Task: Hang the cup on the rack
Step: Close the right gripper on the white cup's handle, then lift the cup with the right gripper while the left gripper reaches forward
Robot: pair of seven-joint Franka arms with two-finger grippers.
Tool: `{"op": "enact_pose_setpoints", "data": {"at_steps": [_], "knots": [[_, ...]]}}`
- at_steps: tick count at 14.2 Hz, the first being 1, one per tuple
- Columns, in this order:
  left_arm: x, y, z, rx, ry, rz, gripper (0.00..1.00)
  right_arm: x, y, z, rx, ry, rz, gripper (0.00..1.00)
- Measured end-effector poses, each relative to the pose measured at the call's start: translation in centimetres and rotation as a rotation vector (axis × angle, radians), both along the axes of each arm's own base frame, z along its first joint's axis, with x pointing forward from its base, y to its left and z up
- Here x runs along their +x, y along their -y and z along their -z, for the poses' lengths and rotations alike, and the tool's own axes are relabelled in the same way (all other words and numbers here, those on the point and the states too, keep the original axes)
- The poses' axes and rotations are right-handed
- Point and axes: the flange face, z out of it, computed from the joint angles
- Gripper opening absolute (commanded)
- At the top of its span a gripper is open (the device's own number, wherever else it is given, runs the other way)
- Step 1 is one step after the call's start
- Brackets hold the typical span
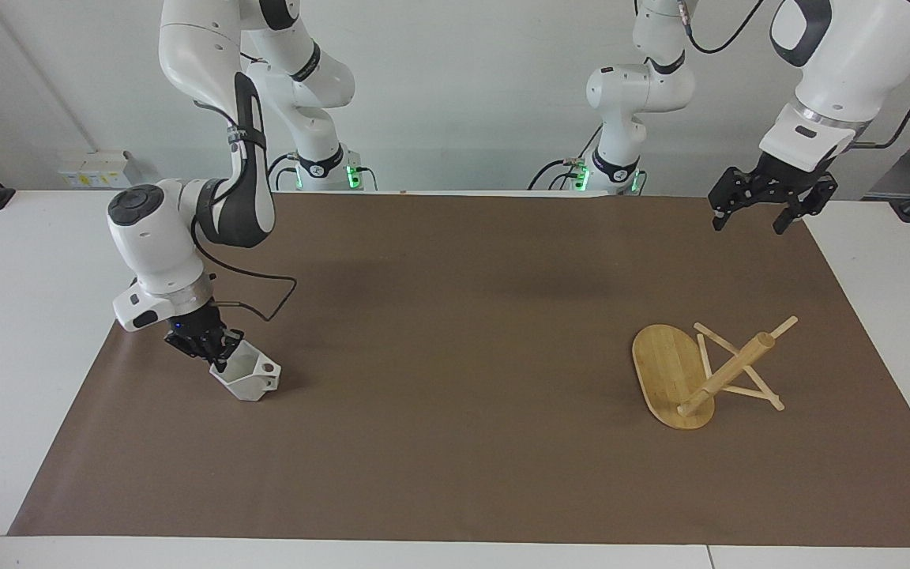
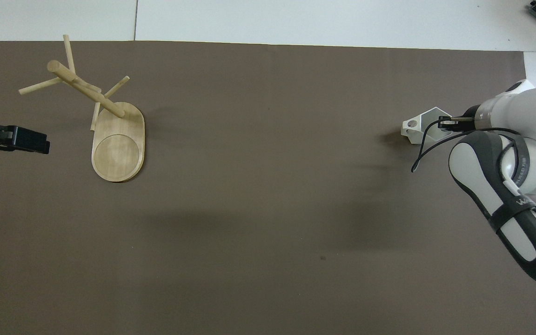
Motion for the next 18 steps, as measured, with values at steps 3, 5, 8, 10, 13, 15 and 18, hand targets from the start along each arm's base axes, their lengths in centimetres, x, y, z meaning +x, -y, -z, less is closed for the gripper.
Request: {"op": "enact_pose_setpoints", "data": {"at_steps": [3,5,8,10,13,15,18], "knots": [[0.0,0.0,0.0,0.000,0.000,0.000,1.00,0.4,0.0,-1.3,0.002,-0.013,0.001,0.00],[0.0,0.0,0.0,0.000,0.000,0.000,1.00,0.7,0.1,-2.2,0.003,-0.025,0.002,0.00],[0.0,0.0,0.0,0.000,0.000,0.000,1.00,1.0,0.0,-4.0,0.008,-0.045,0.010,0.00],[0.0,0.0,0.0,0.000,0.000,0.000,1.00,1.2,-0.3,-5.6,0.012,-0.058,0.016,0.00],[0.0,0.0,0.0,0.000,0.000,0.000,1.00,1.3,-1.7,-8.2,0.025,-0.078,0.031,0.00],[0.0,0.0,0.0,0.000,0.000,0.000,1.00,1.4,-3.6,-10.3,0.042,-0.088,0.060,0.00],[0.0,0.0,0.0,0.000,0.000,0.000,1.00,1.2,-5.0,-12.9,0.053,-0.098,0.077,0.00]]}}
